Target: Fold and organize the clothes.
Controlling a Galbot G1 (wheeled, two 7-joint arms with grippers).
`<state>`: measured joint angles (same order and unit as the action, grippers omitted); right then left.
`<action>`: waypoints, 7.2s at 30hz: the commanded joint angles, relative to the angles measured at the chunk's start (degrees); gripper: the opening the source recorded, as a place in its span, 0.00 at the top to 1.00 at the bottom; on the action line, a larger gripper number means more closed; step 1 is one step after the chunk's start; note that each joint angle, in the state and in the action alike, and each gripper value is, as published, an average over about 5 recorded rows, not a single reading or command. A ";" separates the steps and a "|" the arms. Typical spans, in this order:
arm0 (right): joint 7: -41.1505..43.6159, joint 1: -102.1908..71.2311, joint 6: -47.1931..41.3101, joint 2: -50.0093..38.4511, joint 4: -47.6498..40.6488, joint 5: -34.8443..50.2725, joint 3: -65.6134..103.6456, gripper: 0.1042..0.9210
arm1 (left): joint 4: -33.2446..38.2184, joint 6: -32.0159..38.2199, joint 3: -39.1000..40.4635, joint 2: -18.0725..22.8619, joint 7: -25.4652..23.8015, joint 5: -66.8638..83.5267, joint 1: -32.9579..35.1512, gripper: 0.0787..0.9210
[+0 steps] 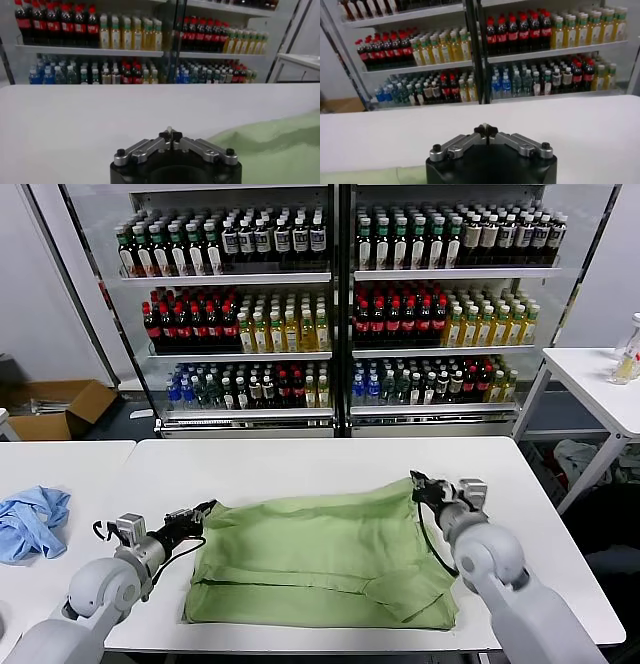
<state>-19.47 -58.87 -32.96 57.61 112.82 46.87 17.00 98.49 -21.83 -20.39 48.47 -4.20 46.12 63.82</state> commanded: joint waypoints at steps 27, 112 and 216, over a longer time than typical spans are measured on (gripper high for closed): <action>0.43 -25.67 -0.21 -0.75 14.39 -8.04 9.48 1.00 | 9.18 -8.82 -11.32 -0.51 -5.49 -0.24 16.88 1.00; 1.62 -25.67 -0.13 -0.43 16.13 -17.74 13.47 0.12 | 22.98 -11.41 -31.25 0.92 21.94 -7.81 22.98 0.98; 1.89 -24.19 -0.05 1.90 13.82 -20.54 11.49 0.12 | 14.49 -11.48 -59.86 3.72 12.48 49.81 24.87 0.99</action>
<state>-17.59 -83.61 -33.07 59.49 126.98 26.33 28.94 114.66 -31.98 -56.74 60.58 4.70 72.57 86.40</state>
